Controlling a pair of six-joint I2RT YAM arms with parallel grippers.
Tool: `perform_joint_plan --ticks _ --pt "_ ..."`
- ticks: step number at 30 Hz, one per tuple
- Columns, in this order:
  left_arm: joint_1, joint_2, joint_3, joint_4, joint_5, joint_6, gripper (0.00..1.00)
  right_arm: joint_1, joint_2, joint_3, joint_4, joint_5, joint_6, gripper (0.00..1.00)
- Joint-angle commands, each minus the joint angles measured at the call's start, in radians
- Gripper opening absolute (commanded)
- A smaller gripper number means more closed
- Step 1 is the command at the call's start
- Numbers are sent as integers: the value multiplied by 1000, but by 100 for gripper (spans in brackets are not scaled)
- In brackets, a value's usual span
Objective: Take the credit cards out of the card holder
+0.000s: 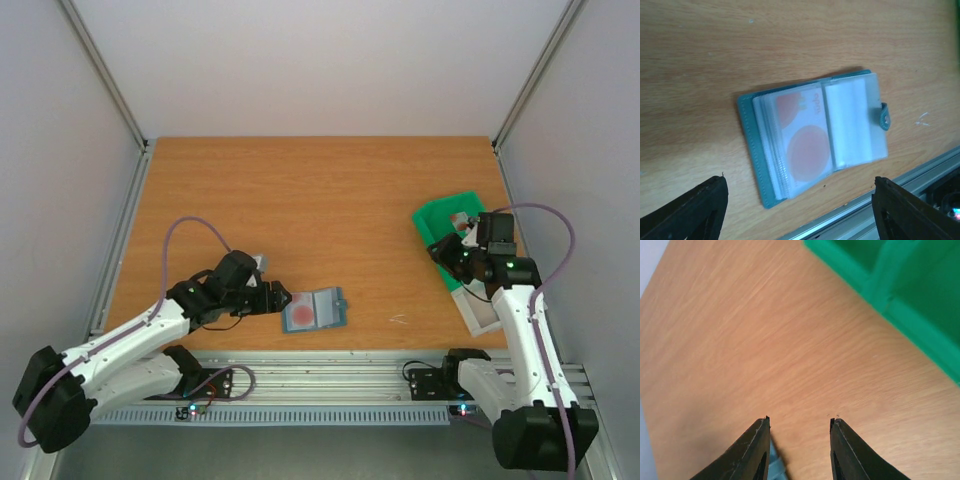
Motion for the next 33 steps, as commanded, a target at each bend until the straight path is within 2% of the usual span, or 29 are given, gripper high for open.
perform_joint_plan --ticks 1,9,14,17,23,33 --pt "7 23 -43 221 50 -55 78 162 -20 -15 43 -46 32 34" --pt "14 104 -139 424 97 -142 73 534 21 -71 135 32 135 33" --pt "14 142 -164 481 132 -151 72 769 133 -77 229 108 167 33" --pt "15 147 -184 505 137 -154 70 870 203 -60 269 158 175 32" --pt "16 158 -237 615 120 -190 64 993 361 -42 397 157 221 31" --pt "16 192 -225 641 134 -224 60 1007 527 25 425 146 190 29"
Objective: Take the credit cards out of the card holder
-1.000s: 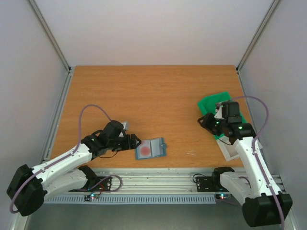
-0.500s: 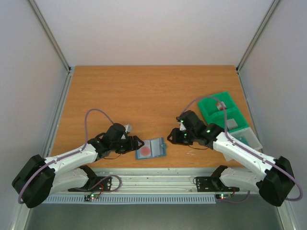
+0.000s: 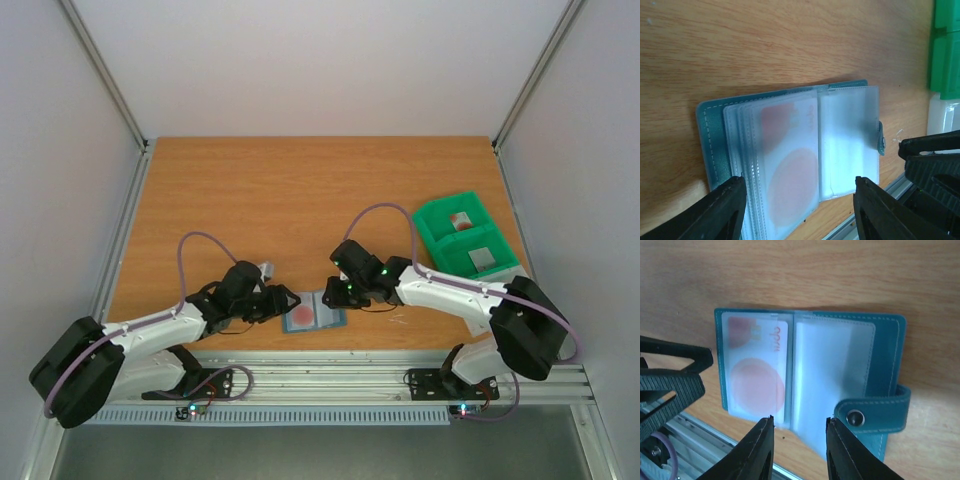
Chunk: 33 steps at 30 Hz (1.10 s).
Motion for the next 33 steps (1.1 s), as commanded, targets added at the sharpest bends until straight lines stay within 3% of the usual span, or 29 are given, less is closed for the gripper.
perform_joint_plan --ticks 1,6,15,20,26,33 --pt "3 12 8 96 8 -28 59 8 25 56 37 7 -21 28" --pt "5 28 49 58 -2 -24 57 12 69 81 17 25 -48 27" --pt "4 -25 68 -79 -30 -2 56 16 226 89 68 -143 -30 25" --pt "3 -74 62 -115 -68 -10 56 22 234 47 118 -102 1 24" --pt "3 -42 5 46 -9 -61 56 23 267 41 151 -103 9 23" --pt "3 40 -3 68 -5 -40 55 22 303 38 148 -88 9 20"
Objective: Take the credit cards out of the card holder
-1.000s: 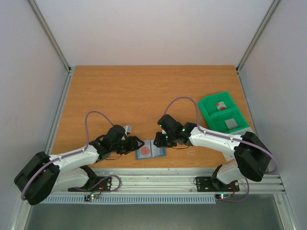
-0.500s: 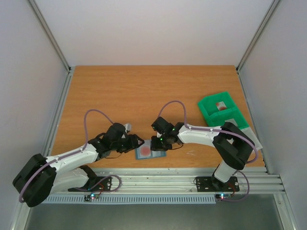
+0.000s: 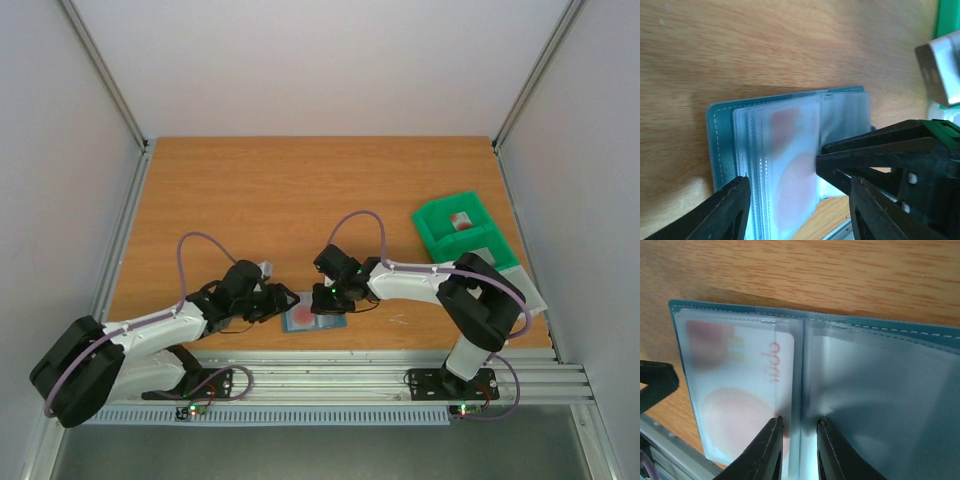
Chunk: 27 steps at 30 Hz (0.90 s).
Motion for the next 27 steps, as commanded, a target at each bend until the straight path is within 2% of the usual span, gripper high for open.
perform_joint_plan --ticks 1,6,20,27 --pt "3 56 -16 89 18 10 55 10 32 -20 23 16 27 20" --pt "3 43 -47 116 46 2 56 18 14 -58 58 21 78 19" --pt "3 -4 -44 99 14 -2 54 27 -27 -64 90 57 50 17" --pt "2 21 -47 108 14 -3 50 27 -16 -103 148 61 67 9"
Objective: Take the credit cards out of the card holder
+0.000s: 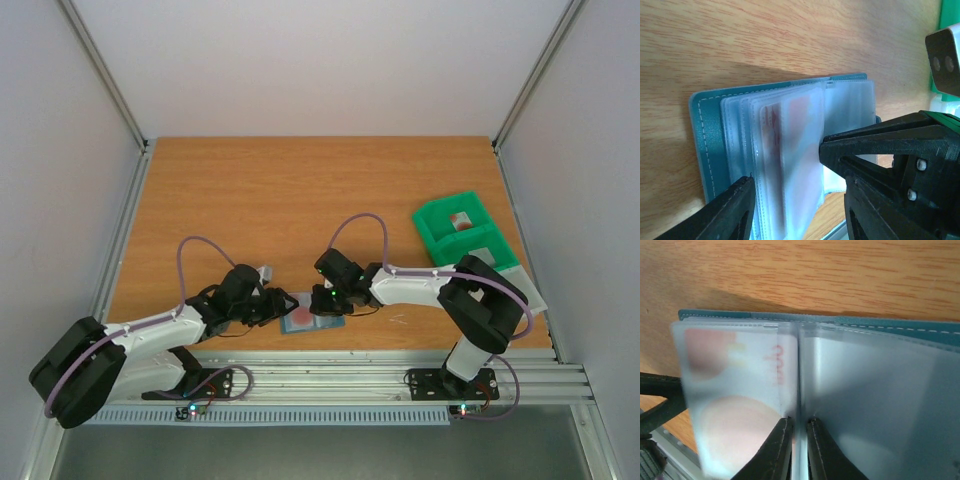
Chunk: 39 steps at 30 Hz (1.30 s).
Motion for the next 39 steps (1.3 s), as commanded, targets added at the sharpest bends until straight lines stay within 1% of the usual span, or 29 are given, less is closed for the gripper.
perform_joint_plan --ticks 1,4,9,12,13,15,20,22,27,30,35,39 --pt "3 18 -1 58 -12 -2 50 10 0 -51 40 30 20 8" --pt "0 18 -1 78 -3 -1 49 10 3 -67 54 29 28 5" --pt "-3 11 1 92 9 -7 43 10 -5 -91 76 30 41 3" --pt "-7 -9 1 84 8 -12 43 10 -6 -95 83 26 46 3" --pt "-11 -21 2 72 -1 -13 45 10 -7 -95 84 26 46 3" --pt "-15 -51 8 14 -33 -18 53 10 -11 -97 86 30 49 3" --pt "-25 -111 23 -46 -59 -22 62 10 -3 -98 91 31 48 3" --pt "-29 -113 29 -45 -59 -25 64 10 6 -98 97 24 51 3" --pt "-37 -75 33 -9 -49 -29 65 10 7 -113 113 22 60 3" --pt "-39 -31 33 40 -38 -24 62 10 8 -118 122 18 64 3" --pt "-40 23 38 74 -30 -20 49 10 5 -130 136 14 68 2" --pt "-41 16 42 65 -24 -22 39 10 6 -140 148 9 71 2"
